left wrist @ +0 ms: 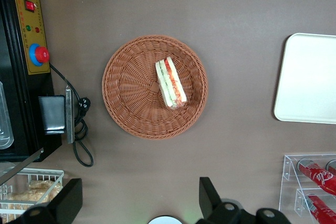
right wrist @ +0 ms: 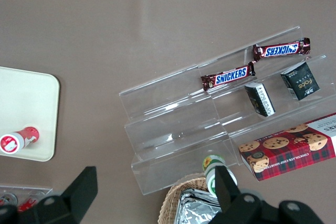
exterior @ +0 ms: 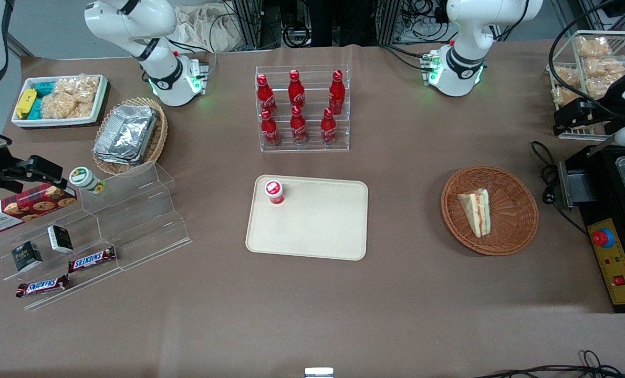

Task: Place sandwich from basket to tray

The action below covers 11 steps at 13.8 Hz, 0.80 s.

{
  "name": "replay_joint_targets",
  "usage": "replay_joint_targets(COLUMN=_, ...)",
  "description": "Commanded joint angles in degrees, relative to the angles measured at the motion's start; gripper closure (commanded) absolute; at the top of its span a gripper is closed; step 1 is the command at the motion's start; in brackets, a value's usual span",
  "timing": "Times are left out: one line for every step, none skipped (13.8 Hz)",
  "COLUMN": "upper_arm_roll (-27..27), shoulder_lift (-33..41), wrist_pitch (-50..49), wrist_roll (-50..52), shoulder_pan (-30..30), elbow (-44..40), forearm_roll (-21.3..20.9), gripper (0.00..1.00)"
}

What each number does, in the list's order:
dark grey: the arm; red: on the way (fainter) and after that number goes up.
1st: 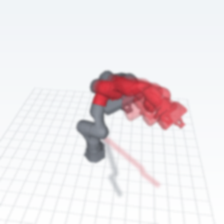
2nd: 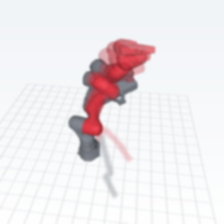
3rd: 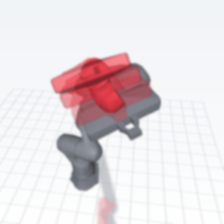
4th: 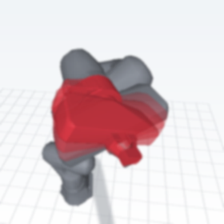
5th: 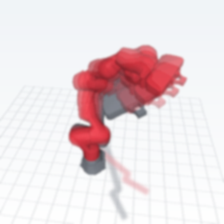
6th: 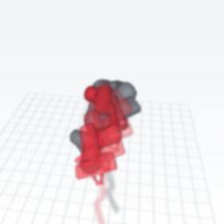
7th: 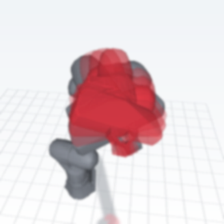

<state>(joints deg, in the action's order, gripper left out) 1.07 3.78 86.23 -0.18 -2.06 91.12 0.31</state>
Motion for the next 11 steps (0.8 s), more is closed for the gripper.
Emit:
replay_joint_targets(upper_arm_roll=0.0, shoulder_lift=-0.3, wrist_pitch=-0.9, wrist_roll=0.8, shoulder_pan=0.1, elbow=0.4, forearm_roll=0.0, gripper=0.00)
replay_joint_targets(upper_arm_roll=0.0, shoulder_lift=-0.4, wrist_pitch=-1.5, wrist_roll=0.8, shoulder_pan=0.1, elbow=0.4, forearm_roll=0.0, gripper=0.00)
replay_joint_targets(upper_arm_roll=0.0, shoulder_lift=-0.4, wrist_pitch=-1.5, wrist_roll=0.8, shoulder_pan=0.1, elbow=0.4, forearm_roll=0.0, gripper=0.00)
replay_joint_targets(upper_arm_roll=0.0, shoulder_lift=-0.4, wrist_pitch=-1.5, wrist_roll=0.8, shoulder_pan=0.1, elbow=0.4, forearm_roll=0.0, gripper=0.00)
replay_joint_targets(upper_arm_roll=0.0, shoulder_lift=-0.7, wrist_pitch=-1.5, wrist_roll=0.7, shoulder_pan=0.1, elbow=0.4, forearm_roll=0.0, gripper=0.00)
replay_joint_targets(upper_arm_roll=0.0, shoulder_lift=-1.0, wrist_pitch=-1.5, wrist_roll=0.7, shoulder_pan=0.1, elbow=0.5, forearm_roll=0.0, gripper=0.00)
replay_joint_targets(upper_arm_roll=0.0, shoulder_lift=-1.5, wrist_pitch=-1.4, wrist_roll=0.7, shoulder_pan=0.1, elbow=0.4, forearm_roll=0.0, gripper=0.00)
replay_joint_targets(upper_arm_roll=0.0, shoulder_lift=-1.8, wrist_pitch=-1.2, wrist_roll=0.8, shoulder_pan=0.1, elbow=0.5, forearm_roll=0.0, gripper=0.00)
replay_joint_targets(upper_arm_roll=0.0, shoulder_lift=-2.5, wrist_pitch=-1.1, wrist_roll=0.8, shoulder_pan=0.1, elbow=0.4, forearm_roll=0.0, gripper=0.00)
replay_joint_targets(upper_arm_roll=0.0, shoulder_lift=-3.1, wrist_pitch=-0.9, wrist_roll=0.8, shoulder_pan=0.1, elbow=0.5, forearm_roll=0.2, gripper=0.00)
replay_joint_targets(upper_arm_roll=0.0, shoulder_lift=-4.1, wrist_pitch=-0.7, wrist_roll=0.9, shoulder_pan=0.1, elbow=0.5, forearm_roll=0.4, gripper=0.00)
